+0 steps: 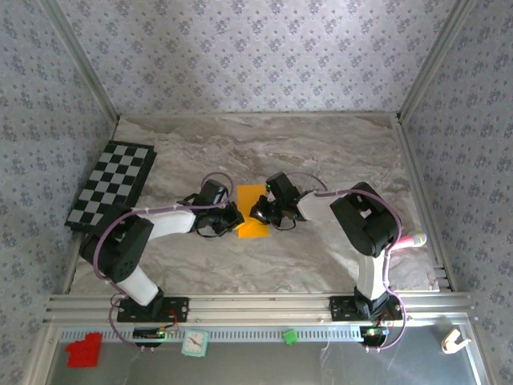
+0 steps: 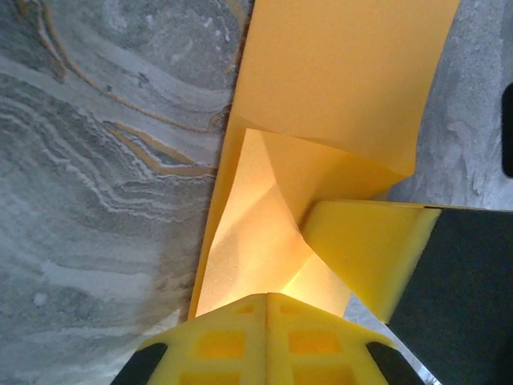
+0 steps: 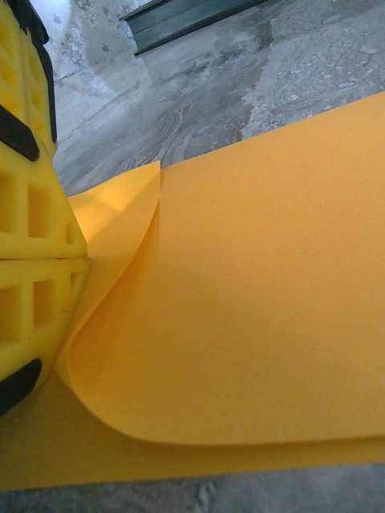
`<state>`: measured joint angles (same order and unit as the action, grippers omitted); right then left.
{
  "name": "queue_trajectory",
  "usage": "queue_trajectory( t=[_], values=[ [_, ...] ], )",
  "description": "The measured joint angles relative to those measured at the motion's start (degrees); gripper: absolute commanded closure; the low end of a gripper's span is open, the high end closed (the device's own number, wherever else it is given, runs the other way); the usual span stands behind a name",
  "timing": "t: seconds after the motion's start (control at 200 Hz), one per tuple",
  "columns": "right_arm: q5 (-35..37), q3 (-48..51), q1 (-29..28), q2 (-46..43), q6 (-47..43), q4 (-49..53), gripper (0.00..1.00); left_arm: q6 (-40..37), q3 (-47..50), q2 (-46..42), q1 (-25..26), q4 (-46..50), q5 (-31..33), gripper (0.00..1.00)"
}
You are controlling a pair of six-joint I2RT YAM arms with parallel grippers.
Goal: Fold a paper plane with a square sheet of paper (pick it up from the middle)
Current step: Fold the triangle a second time at the center of the table.
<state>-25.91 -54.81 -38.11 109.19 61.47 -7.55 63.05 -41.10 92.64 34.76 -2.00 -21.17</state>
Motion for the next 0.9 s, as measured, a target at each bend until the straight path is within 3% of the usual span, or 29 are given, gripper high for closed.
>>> queue_trajectory(
  t=[0.52,0.9],
  values=[
    [-0.09,0.0,0.0,0.0,-0.96,-0.42,0.93,-1.36,-0.13,1.7,0.22,1.46,-0.61,1.0],
    [-1.99,0.0,2.23,0.07,-11.52,-0.37,0.93,-3.48,-2.08,2.45,0.22,5.4,-0.17,1.0]
  ],
)
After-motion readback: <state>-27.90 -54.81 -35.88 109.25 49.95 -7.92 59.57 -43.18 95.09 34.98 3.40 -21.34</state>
